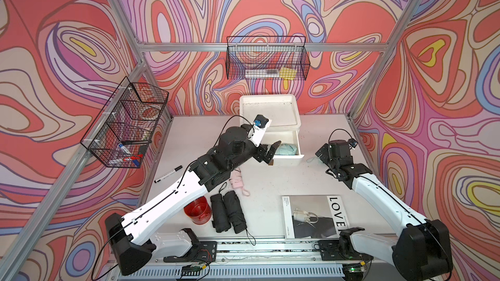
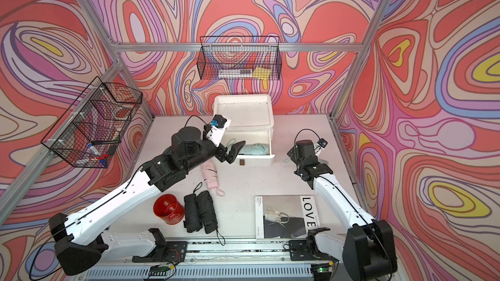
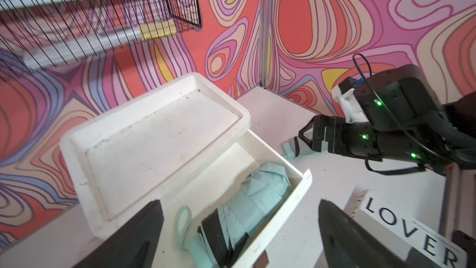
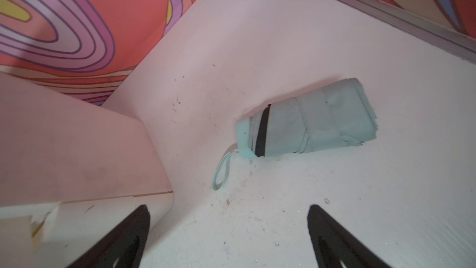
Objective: Place the umbrella in the drawer by color
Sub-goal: Place the umbrella in the drawer, then pick up the umbrella from the center of the board.
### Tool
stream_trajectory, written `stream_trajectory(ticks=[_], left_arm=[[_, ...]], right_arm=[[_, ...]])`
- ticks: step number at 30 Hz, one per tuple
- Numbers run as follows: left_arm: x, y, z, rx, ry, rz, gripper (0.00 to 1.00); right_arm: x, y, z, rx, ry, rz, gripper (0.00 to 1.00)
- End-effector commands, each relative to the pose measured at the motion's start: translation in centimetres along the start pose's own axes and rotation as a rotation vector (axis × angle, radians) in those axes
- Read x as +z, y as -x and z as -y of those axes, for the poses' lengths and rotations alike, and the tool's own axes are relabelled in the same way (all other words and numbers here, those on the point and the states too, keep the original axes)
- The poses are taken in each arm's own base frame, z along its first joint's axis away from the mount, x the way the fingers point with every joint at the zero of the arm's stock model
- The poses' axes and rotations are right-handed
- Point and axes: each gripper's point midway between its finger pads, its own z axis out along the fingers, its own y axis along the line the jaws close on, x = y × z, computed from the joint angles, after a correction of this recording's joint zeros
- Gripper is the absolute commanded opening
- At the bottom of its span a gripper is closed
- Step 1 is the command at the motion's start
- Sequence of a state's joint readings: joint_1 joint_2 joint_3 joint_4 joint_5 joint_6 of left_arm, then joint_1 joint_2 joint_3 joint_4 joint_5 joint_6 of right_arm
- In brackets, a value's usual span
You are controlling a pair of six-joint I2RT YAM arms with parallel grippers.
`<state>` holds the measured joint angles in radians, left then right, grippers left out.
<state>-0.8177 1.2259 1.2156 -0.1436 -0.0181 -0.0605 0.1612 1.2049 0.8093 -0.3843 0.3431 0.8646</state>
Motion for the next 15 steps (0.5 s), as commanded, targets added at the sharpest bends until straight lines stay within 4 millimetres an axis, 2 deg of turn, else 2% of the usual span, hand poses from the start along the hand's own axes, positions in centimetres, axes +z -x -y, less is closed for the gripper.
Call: stream_trajectory(ticks=[1,5,9,11,13,15], left_arm=[[0.7,-1.5,1.4,-0.188,-0.084,0.030,0.99],[0.3,-4.8,1.5,-0.169,-0.087,-0.056,0.99],[-0.6,-5.2,0.5,-0.156,-0.031,-0.060,0.99],[-1.4,-5.5,0.9,-0.133,-0.056,-0.073,0.99],[-2.2,-6.6,2.0,-0.087,-0.114,-0.102,0.99],[-2.6,-7.9,2.3,0.021,-0.009,-0.089,0.99]], right_arm=[[0.5,1.1,1.8,0.143,-0.078,-0.012,0.98],[1.8,1.2,3.7,0.321,-0.146,-0.072,0.98],[3.2,1.0,3.5,0.420,-0.165,-0.145,0.98],[3.9,1.0,3.5,0.459,-0.193,-0.164,0.98],[4.6,1.1,3.6,0.490,-0.224,-0.172,0.98],[5.4,1.2,3.9,0.509,-0.250,-0.173,0.98]])
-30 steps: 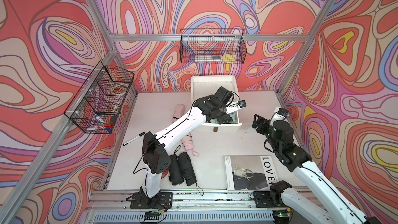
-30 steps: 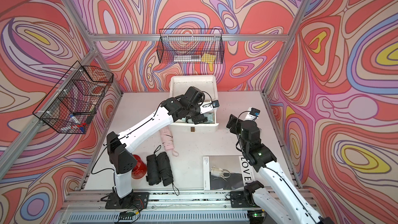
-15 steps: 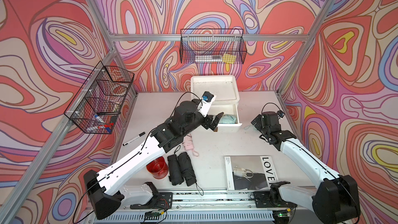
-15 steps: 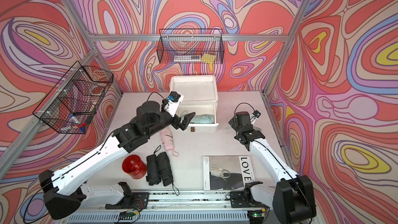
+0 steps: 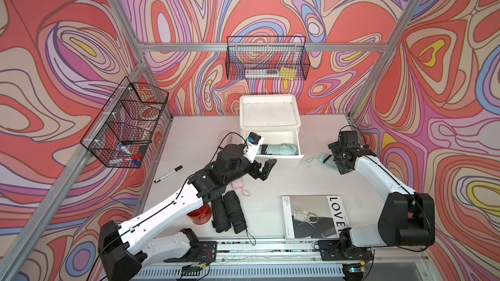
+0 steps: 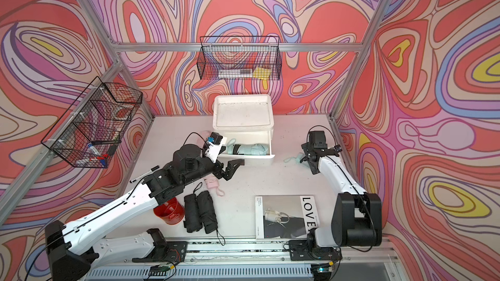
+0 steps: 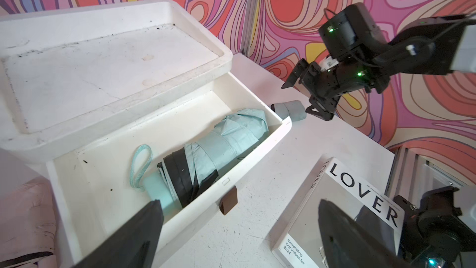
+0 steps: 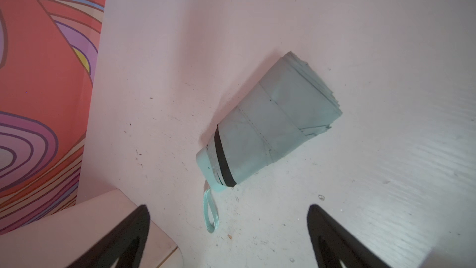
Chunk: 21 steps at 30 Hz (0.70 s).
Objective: Place the umbrella in the drawer by color
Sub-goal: Pick up the umbrella from the center of the board.
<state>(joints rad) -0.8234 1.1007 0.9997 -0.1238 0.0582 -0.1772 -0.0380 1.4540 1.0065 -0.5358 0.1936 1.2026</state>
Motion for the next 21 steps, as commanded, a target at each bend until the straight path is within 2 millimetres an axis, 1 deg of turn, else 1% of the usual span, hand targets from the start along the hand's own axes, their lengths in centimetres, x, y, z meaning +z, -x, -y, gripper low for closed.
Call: stream_trajectory(ticks=[1,4,8,10,14,15,17,21], left_arm=[[-0.6,-2.8,1.2,0.161,0.080,0.006,0.99],[-0.5,-5.4,2.4,0.161,-0.013,0.004,0.99],[-0.6,-6.8,1.4,0.145,0.031,0.023,0.99],[-0.7,-7.5,0.6,0.143,0.069,0.005,0.99],[-1.3,-7.0,-0.1,0.122,0.113,-0.006,0.99],[-1.5,-6.9,0.0,0.118,0.111,0.000,0.99],[-1.7,-6.7,0.1,0.109,0.104,0.013,0.99],[-2.2,-6.4,0.1,0.096,0.098,0.044,0.99]], right_arm=[[1.3,-0.1,0.9,0.098,-0.072,-0.026,0.98],[3.0,-0.1,1.8,0.189,-0.113,-0.027,0.98],[5.5,-1.0,2.0,0.288,-0.132,-0.077,0.98],[6.7,-1.6,1.9,0.323,-0.142,-0.116,0.98],[8.3,-1.7,1.8,0.350,-0.171,-0.133,0.98],[8.9,-2.0,2.4,0.354,-0.207,-0.135,0.98],[9.4,-2.3,3.3,0.378,-0.259,-0.135,0.98],[11.0,-3.2,4.9,0.452,-0.313,-0.182,0.98]])
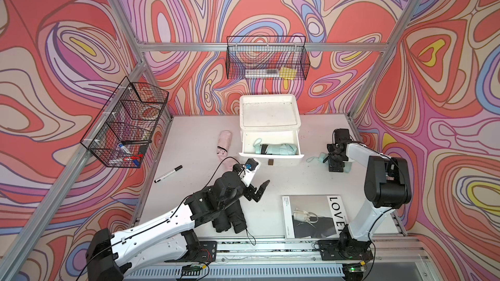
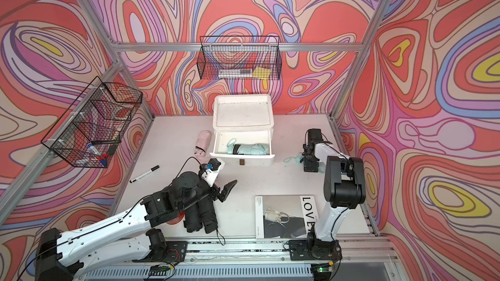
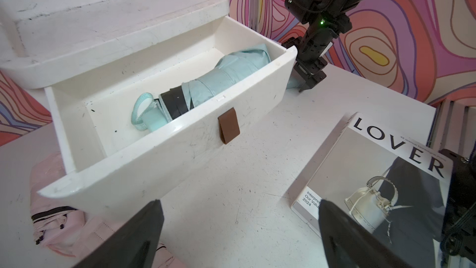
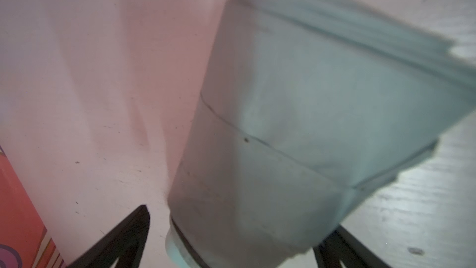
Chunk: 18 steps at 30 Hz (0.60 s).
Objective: Place the umbrella in the drawer by color
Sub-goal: Pick up the umbrella from the center of the board.
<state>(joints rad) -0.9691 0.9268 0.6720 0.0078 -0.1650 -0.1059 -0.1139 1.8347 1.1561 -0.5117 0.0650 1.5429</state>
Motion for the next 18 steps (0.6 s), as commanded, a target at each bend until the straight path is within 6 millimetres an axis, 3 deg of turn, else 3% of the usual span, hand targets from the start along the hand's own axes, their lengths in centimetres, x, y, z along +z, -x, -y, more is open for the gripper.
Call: stream_trajectory(ticks=[1,5,13,18], left_arm=[[-0.7,1.4,-0.3,-0.029,0.017,0.057,0.99],[-1.2,1.9,-0.3,-0.051,0.008,0.070,0.99],[-1.7,2.1,-0.9,-0.083,0.037,0.097,0.99],[-2.3,2.4,-1.7,-0.098,0.075,0.114,0.99]], right_arm=[[2.9,-0.1,3.7,0.087,-0.135,-0.047,0.98],[4.0,0.0,5.8,0.089,-0.243,-0.078,0.93],[2.7,0.5,10.4,0.053,-0.638,-0.148,0.85],[3.2,0.3,11.4,0.045,-0.703,-0.208,0.78]])
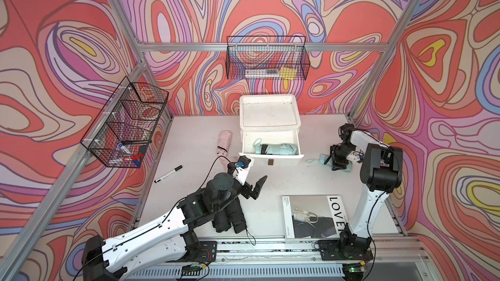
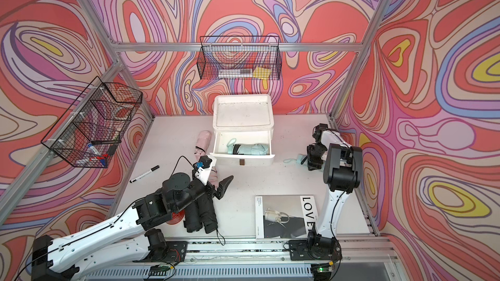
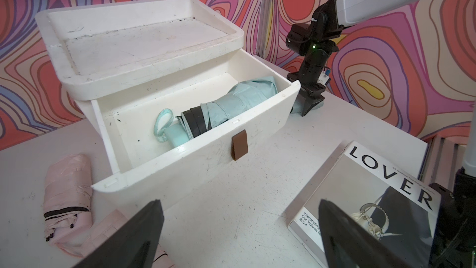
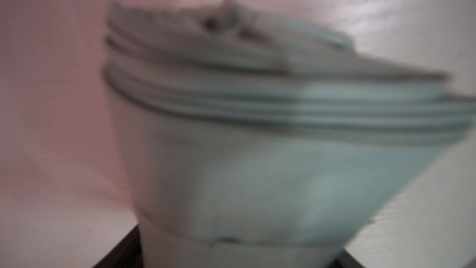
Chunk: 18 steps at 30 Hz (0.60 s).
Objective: Place the umbrella in the drawer by color
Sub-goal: Pick up the umbrella from the center of the board.
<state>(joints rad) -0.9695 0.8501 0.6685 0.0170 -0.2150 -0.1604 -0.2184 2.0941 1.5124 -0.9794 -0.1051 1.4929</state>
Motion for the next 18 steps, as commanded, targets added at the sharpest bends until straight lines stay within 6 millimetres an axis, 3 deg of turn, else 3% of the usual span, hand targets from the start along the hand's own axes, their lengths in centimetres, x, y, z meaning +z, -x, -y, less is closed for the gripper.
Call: stream_trajectory(ticks=[1,5,7,10,18], left_arm=[[-0.6,0.5,-0.8,-0.025,0.037,0.036,0.99],[-0.9,0.6,-1.1,-0.028,0.053,0.048,0.99],[-0.9,0.6,-1.1,-0.030,0.051,0.049,0.99],[-0.8,0.6,-1.0,-0.036,0.049,0.045,0.99],[-0.8,0.4,-1.3,-0.039,0.068,0.044,0.99]], right_arm=[[4.9,0.4,8.0,0.010,-0.344,-0.029,0.77],[3.4,1.3,7.9,0.001,-0.298,0.035,0.72],[2.1,1.9,7.4,-0.030,-0.253,0.078,0.60],[0.2,2.9,6.1,-0.112,-0.173,0.146,0.33],[-5.2,5.5,3.5,-0.410,-0.064,0.386,0.20]])
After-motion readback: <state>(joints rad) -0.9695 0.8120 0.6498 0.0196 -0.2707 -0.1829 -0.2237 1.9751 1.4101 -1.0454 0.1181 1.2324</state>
